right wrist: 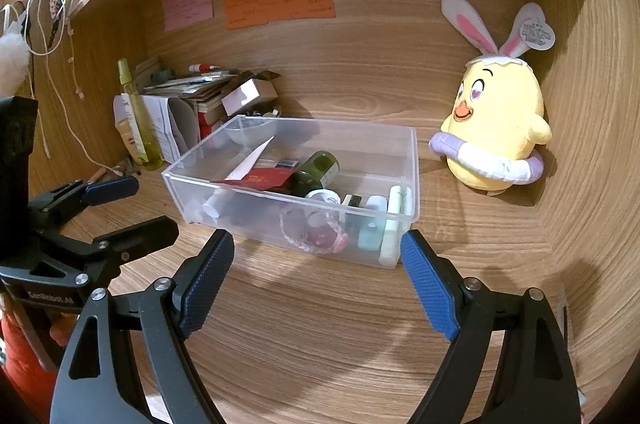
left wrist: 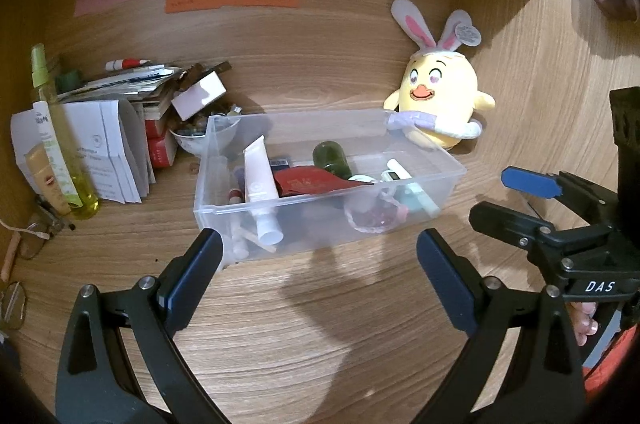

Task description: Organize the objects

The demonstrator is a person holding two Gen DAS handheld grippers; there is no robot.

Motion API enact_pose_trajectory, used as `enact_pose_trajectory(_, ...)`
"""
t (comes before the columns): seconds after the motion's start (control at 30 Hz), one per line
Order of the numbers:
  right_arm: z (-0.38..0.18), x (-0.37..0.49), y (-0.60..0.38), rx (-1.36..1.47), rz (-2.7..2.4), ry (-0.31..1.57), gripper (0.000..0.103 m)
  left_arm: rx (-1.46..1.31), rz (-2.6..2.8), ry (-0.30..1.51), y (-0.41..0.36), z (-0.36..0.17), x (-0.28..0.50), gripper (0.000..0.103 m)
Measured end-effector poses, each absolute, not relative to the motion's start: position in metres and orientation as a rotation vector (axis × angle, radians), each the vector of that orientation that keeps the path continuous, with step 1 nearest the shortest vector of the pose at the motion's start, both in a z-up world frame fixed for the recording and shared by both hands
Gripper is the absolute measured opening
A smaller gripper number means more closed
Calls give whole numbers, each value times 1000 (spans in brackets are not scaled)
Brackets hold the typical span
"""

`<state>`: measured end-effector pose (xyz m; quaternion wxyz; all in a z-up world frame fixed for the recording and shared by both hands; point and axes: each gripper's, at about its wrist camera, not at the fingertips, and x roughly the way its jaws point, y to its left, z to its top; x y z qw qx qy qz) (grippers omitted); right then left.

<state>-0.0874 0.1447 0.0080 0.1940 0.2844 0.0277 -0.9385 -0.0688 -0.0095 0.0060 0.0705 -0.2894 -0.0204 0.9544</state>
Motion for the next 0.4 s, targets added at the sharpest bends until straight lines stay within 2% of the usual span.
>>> enact_pose_trajectory(0.4,7,-90,142,810,-2624,85,84,-852,2874,-69,-11,7,-65,99)
